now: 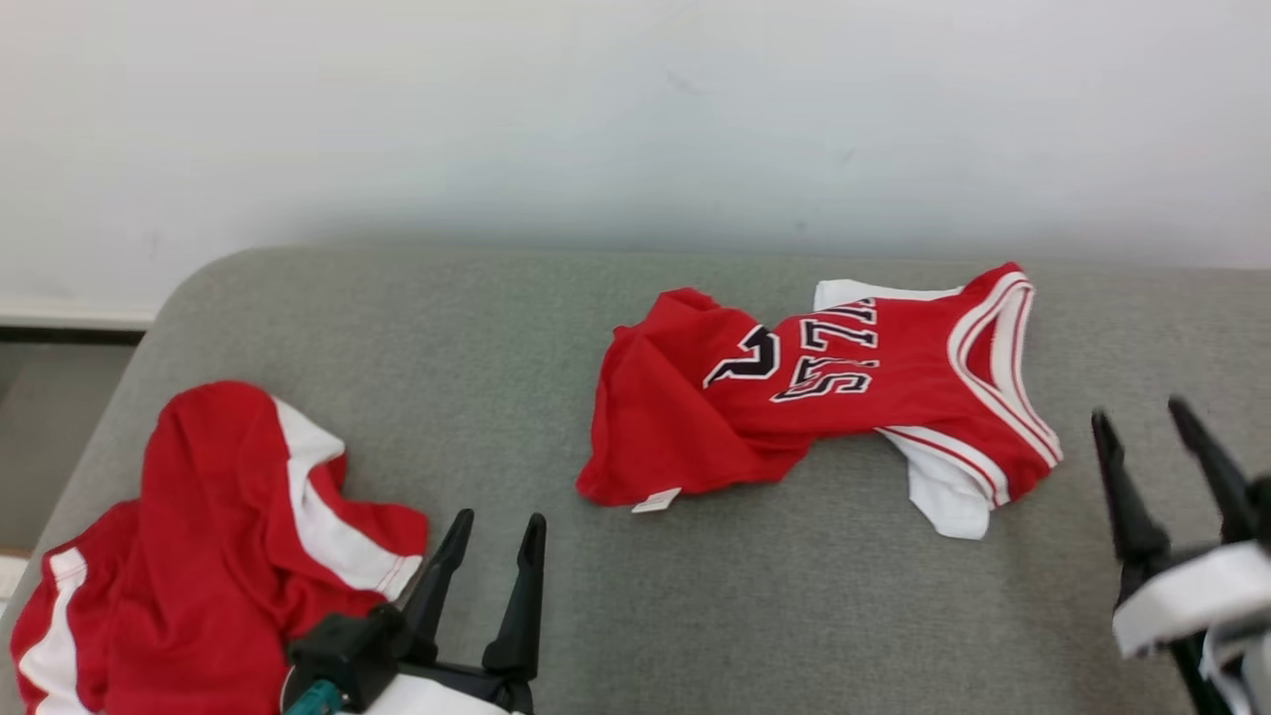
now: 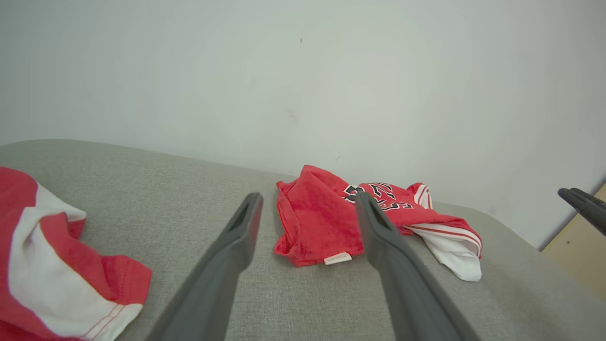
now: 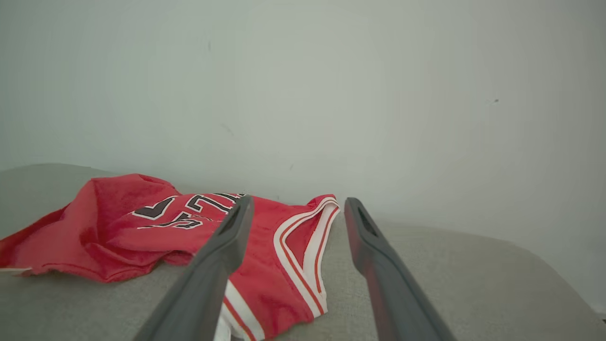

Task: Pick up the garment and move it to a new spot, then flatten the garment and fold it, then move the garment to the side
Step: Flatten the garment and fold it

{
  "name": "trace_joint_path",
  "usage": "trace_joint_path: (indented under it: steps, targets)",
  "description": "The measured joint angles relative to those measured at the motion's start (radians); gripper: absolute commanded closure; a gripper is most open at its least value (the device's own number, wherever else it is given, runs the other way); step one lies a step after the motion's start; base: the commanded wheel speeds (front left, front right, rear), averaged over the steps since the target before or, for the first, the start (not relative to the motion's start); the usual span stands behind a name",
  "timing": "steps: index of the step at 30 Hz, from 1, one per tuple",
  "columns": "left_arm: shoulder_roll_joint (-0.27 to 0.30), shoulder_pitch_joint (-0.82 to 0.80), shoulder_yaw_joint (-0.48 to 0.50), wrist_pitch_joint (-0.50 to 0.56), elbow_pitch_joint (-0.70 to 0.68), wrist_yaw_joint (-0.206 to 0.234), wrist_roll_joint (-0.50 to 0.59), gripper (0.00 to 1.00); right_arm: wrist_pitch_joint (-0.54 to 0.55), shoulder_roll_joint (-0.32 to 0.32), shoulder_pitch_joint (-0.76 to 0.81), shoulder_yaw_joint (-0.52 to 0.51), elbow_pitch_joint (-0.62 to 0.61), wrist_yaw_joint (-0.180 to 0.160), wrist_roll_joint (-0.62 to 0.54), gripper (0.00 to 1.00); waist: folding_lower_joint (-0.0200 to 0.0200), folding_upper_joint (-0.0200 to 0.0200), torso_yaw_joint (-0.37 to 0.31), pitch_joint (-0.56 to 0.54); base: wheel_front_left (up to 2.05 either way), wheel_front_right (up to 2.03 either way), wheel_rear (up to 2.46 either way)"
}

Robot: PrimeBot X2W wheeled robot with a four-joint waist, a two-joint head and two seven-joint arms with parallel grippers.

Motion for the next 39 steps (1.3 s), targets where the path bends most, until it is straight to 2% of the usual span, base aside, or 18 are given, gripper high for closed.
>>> trace_joint_path:
  steps: [6, 12, 16, 25, 27, 29, 30, 33, 37, 38, 39]
  targets:
    - [0.0, 0.01, -0.007, 0.0, -0.004, -0.005, 0.0, 0.0, 0.014, 0.1, 0.227, -0.089, -0.12, 0.0, -0.02, 0.0, 0.0, 0.0, -0.027, -0.022, 0.0, 0.0, 0.0]
    - [0.0, 0.011, -0.019, 0.0, 0.0, -0.006, 0.0, 0.0, 0.068, 0.15, 0.279, -0.081, -0.134, 0.0, -0.026, 0.0, 0.0, 0.0, -0.022, -0.017, 0.0, 0.0, 0.0]
    - [0.0, 0.007, -0.026, 0.0, 0.003, -0.009, 0.0, 0.0, 0.106, 0.171, 0.239, -0.069, -0.068, 0.0, -0.005, 0.0, 0.0, 0.0, -0.008, -0.008, 0.0, 0.0, 0.0]
    - [0.0, -0.016, -0.042, 0.0, 0.016, -0.017, 0.0, 0.0, 0.184, 0.196, 0.068, -0.05, 0.188, 0.0, 0.058, 0.0, 0.0, 0.0, 0.041, 0.024, 0.0, 0.0, 0.0]
    - [0.0, -0.017, -0.04, 0.0, 0.017, -0.017, 0.0, 0.0, 0.184, 0.198, 0.039, -0.049, 0.242, 0.0, 0.061, 0.12, 0.0, 0.0, 0.053, 0.03, 0.0, 0.0, 0.0]
    - [0.0, -0.019, -0.04, 0.0, 0.019, -0.017, 0.0, 0.0, 0.191, 0.199, 0.014, -0.036, 0.286, 0.0, 0.067, 0.38, 0.0, 0.0, 0.062, 0.035, 0.0, 0.0, 0.0]
    - [0.0, -0.02, -0.04, 0.0, 0.019, -0.017, 0.0, 0.0, 0.191, 0.201, 0.003, -0.03, 0.304, 0.0, 0.073, 0.43, 0.0, 0.0, 0.066, 0.039, 0.0, 0.0, 0.0]
    - [0.0, -0.024, -0.041, 0.0, 0.019, -0.018, -0.001, 0.0, 0.17, 0.201, -0.024, -0.017, 0.346, 0.0, 0.085, 0.31, 0.0, 0.0, 0.076, 0.048, 0.0, 0.0, 0.0]
    - [0.0, -0.027, -0.04, 0.0, 0.019, -0.018, -0.001, 0.0, 0.155, 0.202, -0.057, 0.001, 0.404, 0.0, 0.1, 0.23, 0.0001, 0.0, 0.079, 0.057, 0.0, 0.0, 0.0]
    - [0.0, -0.029, -0.04, 0.0, 0.019, -0.018, -0.001, 0.0, 0.148, 0.202, -0.066, 0.006, 0.415, 0.0, 0.104, 0.25, 0.0, 0.0, 0.08, 0.059, 0.0, 0.0, 0.0]
    - [0.0, -0.031, -0.039, 0.0, 0.018, -0.018, -0.001, 0.0, 0.147, 0.202, -0.075, 0.012, 0.425, 0.0, 0.108, 0.44, 0.0, 0.0, 0.08, 0.062, 0.0, 0.0, 0.0]
